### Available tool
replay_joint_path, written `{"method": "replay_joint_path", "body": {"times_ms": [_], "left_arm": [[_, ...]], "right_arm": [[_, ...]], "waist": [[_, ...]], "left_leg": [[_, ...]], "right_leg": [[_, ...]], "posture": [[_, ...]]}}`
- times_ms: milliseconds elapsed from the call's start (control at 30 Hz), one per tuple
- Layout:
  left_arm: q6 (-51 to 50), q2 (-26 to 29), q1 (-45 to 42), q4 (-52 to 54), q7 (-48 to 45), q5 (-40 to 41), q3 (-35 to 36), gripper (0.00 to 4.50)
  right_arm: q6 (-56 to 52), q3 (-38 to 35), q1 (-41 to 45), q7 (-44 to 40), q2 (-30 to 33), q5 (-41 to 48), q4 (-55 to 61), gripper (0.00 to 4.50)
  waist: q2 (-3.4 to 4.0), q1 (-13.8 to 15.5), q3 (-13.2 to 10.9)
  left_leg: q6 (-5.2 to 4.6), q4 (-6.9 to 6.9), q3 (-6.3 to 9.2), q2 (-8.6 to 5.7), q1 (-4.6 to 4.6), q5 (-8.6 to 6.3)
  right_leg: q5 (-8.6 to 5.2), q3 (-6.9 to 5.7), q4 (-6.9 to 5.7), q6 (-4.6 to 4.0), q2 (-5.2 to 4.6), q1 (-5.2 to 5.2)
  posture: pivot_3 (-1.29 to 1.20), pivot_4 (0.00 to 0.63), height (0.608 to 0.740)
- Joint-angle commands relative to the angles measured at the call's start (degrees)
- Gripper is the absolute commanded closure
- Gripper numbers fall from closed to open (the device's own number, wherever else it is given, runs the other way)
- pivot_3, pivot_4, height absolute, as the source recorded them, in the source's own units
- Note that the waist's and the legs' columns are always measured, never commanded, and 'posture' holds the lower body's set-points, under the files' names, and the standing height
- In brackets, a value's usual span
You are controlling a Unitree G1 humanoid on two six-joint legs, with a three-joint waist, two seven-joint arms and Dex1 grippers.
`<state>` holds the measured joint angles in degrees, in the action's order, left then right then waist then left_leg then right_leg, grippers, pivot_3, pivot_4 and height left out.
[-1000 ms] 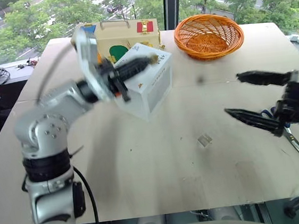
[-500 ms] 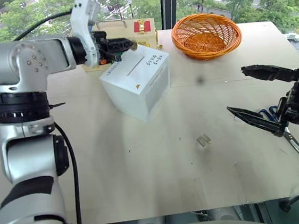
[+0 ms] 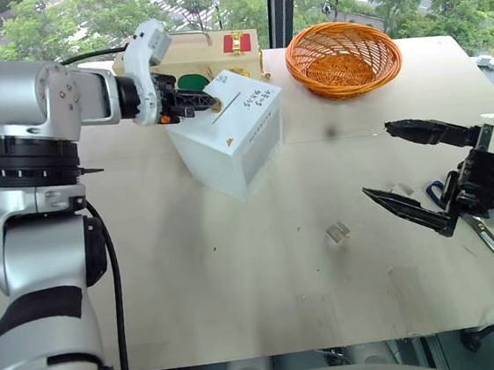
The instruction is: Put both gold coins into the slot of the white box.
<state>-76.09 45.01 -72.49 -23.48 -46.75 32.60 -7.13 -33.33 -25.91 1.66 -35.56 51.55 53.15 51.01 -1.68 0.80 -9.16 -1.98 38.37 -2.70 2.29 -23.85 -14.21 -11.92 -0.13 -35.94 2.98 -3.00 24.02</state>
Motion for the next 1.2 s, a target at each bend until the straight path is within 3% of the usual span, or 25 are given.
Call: {"method": "replay_joint_path", "body": {"times_ms": [33,500,900,1000,1067,1167,1200], "left_arm": [[-1.0,0.0,-1.1,3.0,-0.5,-0.4,1.4,4.50],[-0.3,-1.5,3.9,18.6,6.4,-6.2,-0.7,4.50],[0.2,-5.7,5.7,21.5,10.5,-8.6,-1.1,4.50],[2.3,-5.3,6.7,20.9,10.2,-9.8,-1.7,3.67],[3.7,-5.4,6.6,20.2,10.2,-9.7,0.0,2.78],[4.5,-7.0,4.0,15.8,9.6,-5.5,9.6,1.40],[3.7,-7.3,3.3,14.5,9.0,-3.6,12.8,1.40]], "right_arm": [[0.2,-0.9,1.0,0.8,1.1,1.4,1.1,0.03],[0.4,-1.6,-1.4,-1.1,1.8,0.7,-0.4,0.03],[0.8,-2.5,-3.1,-1.8,1.7,0.3,0.0,0.03],[0.7,-2.6,-3.3,-1.6,1.6,0.4,0.1,0.00],[0.5,-2.7,-3.5,-1.3,1.6,0.4,0.3,0.00],[-0.2,-2.7,-4.1,0.2,1.4,0.5,0.8,0.00],[-0.4,-2.5,-4.4,0.6,1.4,0.4,0.9,0.00]], "waist": [[-0.02,0.0,0.0],[-0.06,0.1,0.0],[-0.06,0.1,0.0],[-0.06,0.1,0.0],[-0.06,0.0,0.0],[-0.07,0.0,0.0],[-0.08,-0.1,0.0]], "left_leg": [[0.00,0.00,0.00,0.00,0.00,0.00],[0.00,0.05,0.00,-0.01,0.00,0.00],[0.00,0.07,0.00,-0.03,0.01,0.00],[0.00,0.07,0.01,-0.03,0.01,0.00],[0.00,0.07,0.00,-0.03,0.03,0.00],[0.00,0.08,0.01,-0.03,0.04,0.01],[0.00,0.08,0.02,-0.02,0.04,0.01]], "right_leg": [[0.00,0.00,0.00,0.00,0.00,0.00],[0.06,0.02,-0.03,0.09,-0.02,-0.01],[0.06,0.02,-0.06,0.10,-0.02,-0.03],[0.06,0.02,-0.06,0.10,-0.02,-0.03],[0.07,0.03,-0.06,0.09,-0.02,-0.03],[0.07,0.02,-0.14,0.09,-0.01,-0.02],[0.06,0.02,-0.16,0.09,0.00,-0.01]], "posture": [[0.00,0.150,0.740],[0.00,0.150,0.740],[0.00,0.150,0.740],[0.00,0.150,0.740],[0.00,0.150,0.740],[0.00,0.150,0.740],[0.00,0.150,0.740]]}}
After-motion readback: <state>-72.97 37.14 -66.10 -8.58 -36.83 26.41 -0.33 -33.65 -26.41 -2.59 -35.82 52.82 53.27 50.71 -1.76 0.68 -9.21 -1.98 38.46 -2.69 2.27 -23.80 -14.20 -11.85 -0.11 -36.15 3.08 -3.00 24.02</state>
